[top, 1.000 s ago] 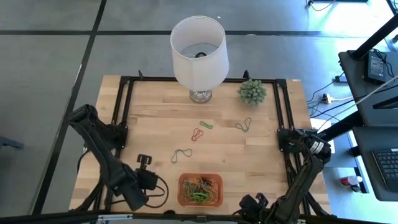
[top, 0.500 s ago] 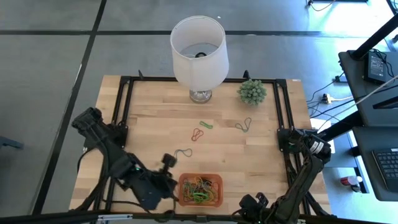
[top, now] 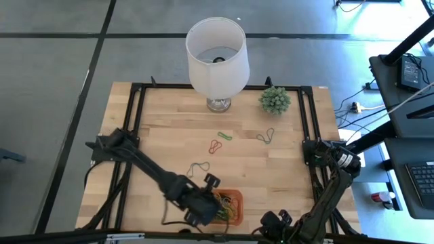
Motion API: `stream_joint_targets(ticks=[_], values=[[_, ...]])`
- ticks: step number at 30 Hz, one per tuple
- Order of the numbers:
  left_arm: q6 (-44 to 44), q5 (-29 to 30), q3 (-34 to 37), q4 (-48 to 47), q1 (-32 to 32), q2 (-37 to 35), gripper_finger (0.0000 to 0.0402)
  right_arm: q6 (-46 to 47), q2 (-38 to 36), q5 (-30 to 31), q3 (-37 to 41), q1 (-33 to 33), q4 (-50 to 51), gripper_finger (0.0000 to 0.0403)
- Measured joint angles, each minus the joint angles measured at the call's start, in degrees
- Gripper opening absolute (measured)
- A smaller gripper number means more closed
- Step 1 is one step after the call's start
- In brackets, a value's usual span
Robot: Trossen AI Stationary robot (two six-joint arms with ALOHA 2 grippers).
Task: Pick and place rubber bands into bin
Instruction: Put the red rubber band into the orange bin, then put the blue rubber band into the orange bin
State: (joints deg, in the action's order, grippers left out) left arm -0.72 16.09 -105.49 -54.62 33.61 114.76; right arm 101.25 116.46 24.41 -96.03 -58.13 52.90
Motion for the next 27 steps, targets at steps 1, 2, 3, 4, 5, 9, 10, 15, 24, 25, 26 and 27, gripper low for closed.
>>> stream_joint_targets(ticks=[1,2,3,4,5,9,10,15,24,25,26,27], values=[[0.3,-1.3,0.0,0.0,-0.4,1.1,0.0002,0.4,0.0,0.0,0.0,0.0,0.0,0.0007],[0.4,-2.9,0.0,0.1,-0.8,2.3,0.0003,0.7,0.0,0.0,0.0,0.0,0.0,0.0007],[0.4,-4.4,0.0,0.1,-1.2,3.4,0.0004,1.0,0.0,0.0,0.0,0.0,-0.1,0.0007],[0.4,-5.6,0.0,0.2,-1.5,4.6,0.0005,1.8,0.0,0.0,0.0,0.0,-0.2,0.0007],[0.1,-6.6,0.0,0.2,-1.8,5.6,0.0007,2.2,0.0,0.1,0.0,0.0,-0.1,0.0007],[-2.1,-8.7,0.0,0.4,-2.7,9.2,0.0023,3.3,0.0,0.1,0.0,0.0,-0.2,0.0007],[-2.6,-8.9,0.0,0.4,-2.8,9.6,0.0031,3.4,0.0,0.1,0.0,0.0,-0.2,0.0007],[-3.1,-11.5,0.0,0.4,-3.5,9.7,0.0085,3.4,0.0,0.1,0.0,0.0,-0.2,0.0007],[-1.9,-11.3,0.0,-4.3,-5.4,1.9,0.015,3.3,0.0,0.0,0.0,2.3,0.6,0.0007],[-0.9,-11.3,-0.1,-5.2,-5.7,0.4,0.0149,3.3,0.0,0.0,0.0,2.9,0.8,0.0007],[0.5,-11.2,-0.1,-6.2,-6.0,-1.0,0.0148,3.3,0.0,0.0,0.0,3.5,1.0,0.0007],[1.9,-11.2,0.1,-7.0,-6.4,-2.5,0.0145,3.3,0.0,0.1,0.0,4.3,1.2,0.0007]])
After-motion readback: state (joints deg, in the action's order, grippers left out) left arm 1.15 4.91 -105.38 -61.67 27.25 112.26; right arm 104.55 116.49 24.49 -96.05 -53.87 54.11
